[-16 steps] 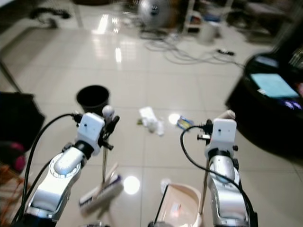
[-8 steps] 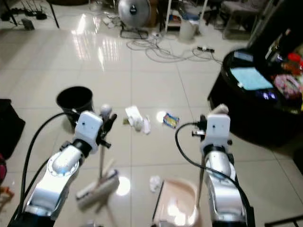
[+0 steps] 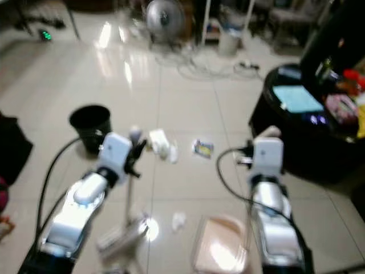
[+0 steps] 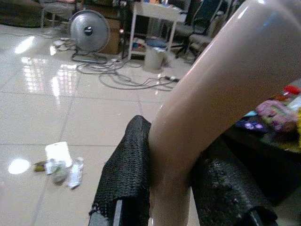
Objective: Sweep floor
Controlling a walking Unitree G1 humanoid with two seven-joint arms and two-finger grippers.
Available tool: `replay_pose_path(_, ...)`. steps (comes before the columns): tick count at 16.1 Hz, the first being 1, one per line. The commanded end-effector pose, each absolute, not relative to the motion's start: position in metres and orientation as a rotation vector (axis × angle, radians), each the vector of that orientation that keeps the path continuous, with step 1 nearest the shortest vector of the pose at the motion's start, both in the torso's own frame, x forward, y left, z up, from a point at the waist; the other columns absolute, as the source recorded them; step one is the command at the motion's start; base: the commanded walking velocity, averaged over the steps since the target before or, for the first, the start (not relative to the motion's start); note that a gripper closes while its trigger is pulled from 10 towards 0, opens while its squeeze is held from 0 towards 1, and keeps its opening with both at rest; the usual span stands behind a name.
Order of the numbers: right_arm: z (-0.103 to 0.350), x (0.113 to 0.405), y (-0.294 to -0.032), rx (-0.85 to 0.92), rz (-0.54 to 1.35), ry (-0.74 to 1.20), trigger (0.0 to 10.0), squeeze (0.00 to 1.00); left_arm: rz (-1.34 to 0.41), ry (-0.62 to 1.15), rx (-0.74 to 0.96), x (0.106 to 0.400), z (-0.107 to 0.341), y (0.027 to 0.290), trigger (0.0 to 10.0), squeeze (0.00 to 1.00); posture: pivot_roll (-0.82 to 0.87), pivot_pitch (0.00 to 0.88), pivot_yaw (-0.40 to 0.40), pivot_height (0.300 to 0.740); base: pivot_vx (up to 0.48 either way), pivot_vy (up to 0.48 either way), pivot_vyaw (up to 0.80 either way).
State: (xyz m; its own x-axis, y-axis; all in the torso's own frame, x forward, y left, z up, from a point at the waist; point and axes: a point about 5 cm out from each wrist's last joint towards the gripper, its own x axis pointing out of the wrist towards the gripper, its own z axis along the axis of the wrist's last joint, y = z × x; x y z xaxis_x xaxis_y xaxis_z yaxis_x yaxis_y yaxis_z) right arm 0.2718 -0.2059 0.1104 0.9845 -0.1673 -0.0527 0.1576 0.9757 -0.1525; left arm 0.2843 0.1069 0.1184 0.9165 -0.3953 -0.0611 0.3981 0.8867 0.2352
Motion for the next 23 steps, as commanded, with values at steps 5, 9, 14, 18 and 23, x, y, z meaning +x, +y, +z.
replay_pose_path(5,0.122,0.288,-0.214,-0.165,-0.138,-0.046,10.0,0.0,-0.279,-0.073,0.247,0.304,0.132,0.11,10.0,0.0,0.05,0.085,-0.045,0.74,0.0,0.0,0.0)
replay_pose_path(9,0.114,0.297,-0.22,-0.305,-0.107,-0.061,10.0,0.0,-0.192,-0.107,0.176,0.316,0.139,0.107,10.0,0.0,0.06,0.161,-0.032,0.74,0.0,0.0,0.0)
replay_pose_path(14,0.118,0.309,-0.238,-0.245,-0.17,-0.149,10.0,0.0,-0.11,-0.145,0.017,0.331,0.143,0.111,10.0,0.0,0.1,0.253,-0.034,0.74,0.0,0.0,0.0)
replay_pose_path(18,0.113,0.318,-0.233,-0.291,-0.132,-0.183,10.0,0.0,-0.105,-0.138,-0.019,0.335,0.141,0.108,10.0,0.0,0.15,0.318,0.014,0.74,0.0,0.0,0.0)
replay_pose_path(23,0.104,0.317,-0.231,-0.296,-0.14,-0.181,10.0,0.0,-0.134,-0.12,-0.018,0.336,0.134,0.1,10.0,0.0,0.12,0.314,0.035,0.74,0.0,0.0,0.0)
